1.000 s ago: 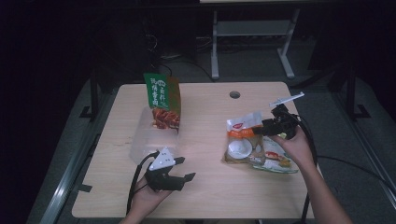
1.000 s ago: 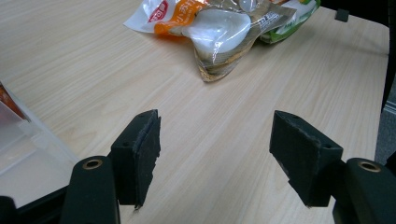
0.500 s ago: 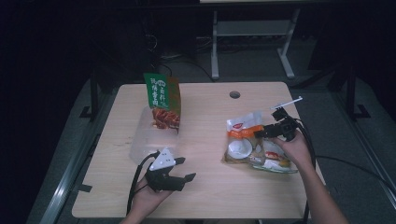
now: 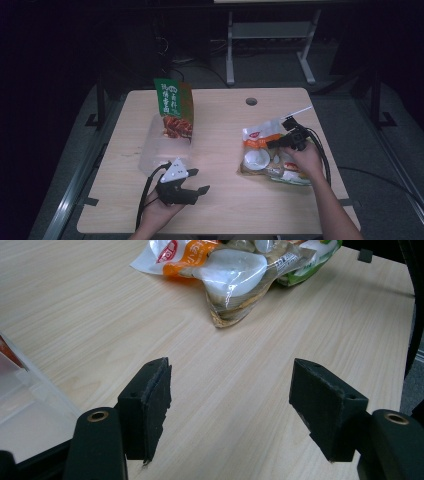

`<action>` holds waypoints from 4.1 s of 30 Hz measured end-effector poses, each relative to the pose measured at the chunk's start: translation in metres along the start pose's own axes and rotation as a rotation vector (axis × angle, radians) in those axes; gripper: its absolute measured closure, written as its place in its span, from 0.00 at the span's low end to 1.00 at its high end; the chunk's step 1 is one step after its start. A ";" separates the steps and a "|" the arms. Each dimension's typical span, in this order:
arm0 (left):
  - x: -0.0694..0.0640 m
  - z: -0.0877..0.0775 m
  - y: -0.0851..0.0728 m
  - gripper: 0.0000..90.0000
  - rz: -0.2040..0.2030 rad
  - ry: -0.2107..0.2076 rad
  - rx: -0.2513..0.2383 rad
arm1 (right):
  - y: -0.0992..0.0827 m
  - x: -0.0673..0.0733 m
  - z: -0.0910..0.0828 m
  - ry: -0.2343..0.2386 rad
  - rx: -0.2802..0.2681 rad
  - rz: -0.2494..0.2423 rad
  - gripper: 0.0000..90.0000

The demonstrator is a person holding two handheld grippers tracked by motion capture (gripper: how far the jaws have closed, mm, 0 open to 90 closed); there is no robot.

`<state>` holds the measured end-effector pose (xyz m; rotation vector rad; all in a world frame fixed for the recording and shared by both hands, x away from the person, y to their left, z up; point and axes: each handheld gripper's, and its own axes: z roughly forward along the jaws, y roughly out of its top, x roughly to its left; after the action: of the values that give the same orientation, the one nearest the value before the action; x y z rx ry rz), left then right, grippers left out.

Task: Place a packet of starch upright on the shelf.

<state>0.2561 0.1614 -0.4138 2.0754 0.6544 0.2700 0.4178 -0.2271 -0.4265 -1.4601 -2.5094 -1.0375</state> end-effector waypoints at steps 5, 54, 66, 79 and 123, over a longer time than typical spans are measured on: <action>0.000 0.001 0.000 0.36 -0.004 -0.004 -0.007 | 0.001 0.008 -0.001 0.013 -0.009 -0.032 0.99; -0.004 0.012 0.003 0.30 -0.024 -0.027 -0.002 | -0.020 0.132 -0.039 0.279 -0.273 -0.439 1.00; -0.001 0.022 0.001 0.47 -0.105 -0.112 0.009 | -0.032 0.151 -0.022 0.380 -0.262 -0.547 1.00; -0.009 0.016 0.003 0.98 -0.063 -0.052 -0.023 | -0.035 0.151 -0.012 0.362 -0.253 -0.556 1.00; -0.016 0.006 0.000 0.70 -0.002 0.023 -0.001 | -0.033 0.150 -0.016 0.199 -0.203 -0.512 1.00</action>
<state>0.2451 0.1484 -0.4165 2.0729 0.6696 0.2937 0.3047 -0.1346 -0.3763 -0.6955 -2.7509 -1.4594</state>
